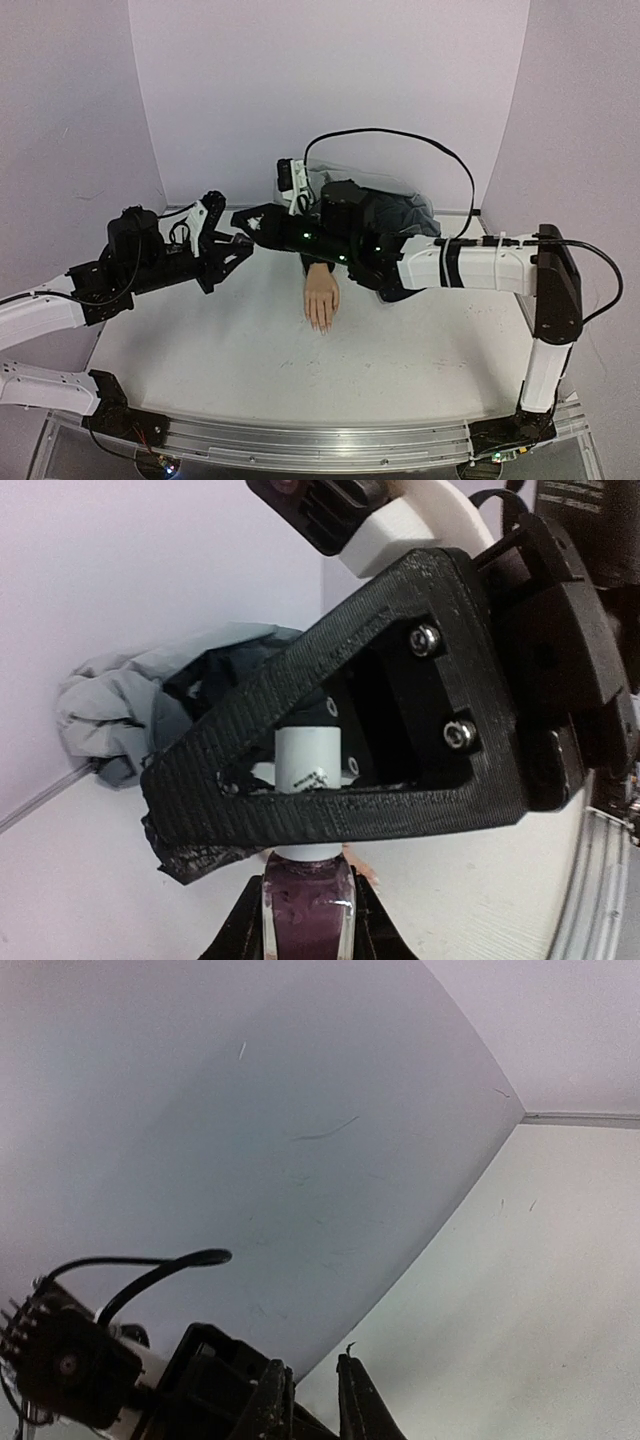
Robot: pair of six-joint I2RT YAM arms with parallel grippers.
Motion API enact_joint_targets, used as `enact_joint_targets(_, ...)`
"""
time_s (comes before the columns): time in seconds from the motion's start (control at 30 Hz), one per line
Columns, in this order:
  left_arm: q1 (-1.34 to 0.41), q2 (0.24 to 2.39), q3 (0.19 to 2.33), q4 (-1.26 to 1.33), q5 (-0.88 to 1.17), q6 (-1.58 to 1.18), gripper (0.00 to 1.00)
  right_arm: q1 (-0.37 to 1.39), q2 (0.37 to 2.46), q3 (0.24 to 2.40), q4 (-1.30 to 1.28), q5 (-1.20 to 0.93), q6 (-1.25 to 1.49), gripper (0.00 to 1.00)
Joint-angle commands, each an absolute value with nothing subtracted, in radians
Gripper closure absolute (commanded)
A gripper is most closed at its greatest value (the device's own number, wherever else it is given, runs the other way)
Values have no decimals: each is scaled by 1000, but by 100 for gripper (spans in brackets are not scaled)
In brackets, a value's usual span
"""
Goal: Paint the nails
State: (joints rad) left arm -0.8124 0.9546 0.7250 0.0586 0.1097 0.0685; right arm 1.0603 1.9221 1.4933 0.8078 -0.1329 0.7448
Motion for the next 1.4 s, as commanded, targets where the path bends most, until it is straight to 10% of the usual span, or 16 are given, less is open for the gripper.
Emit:
enact_joint_targets(0.0,-825,1027,806,130,593,10,100,1040,1769,1370,1112,-593,525,100)
enact_joint_targets(0.13,-825,1085,829,182,928,-67,100,1046,1720,1253,1327,-1078,495,100)
enact_joint_targets(0.4,-825,1072,760,297,834,-73,100,1042,1615,1127,1255,-842,424,99)
enact_joint_targets(0.53,-825,1041,733,297,636,-35,100,1032,1547,1109,1062,-476,422,20)
enact_joint_targets(0.63,-825,1001,712,295,441,1,100,1032,1521,1142,893,-236,472,2)
enact_joint_targets(1.37,-827,930,697,227,-65,115,100,1117,1931,1661,573,197,864,11)
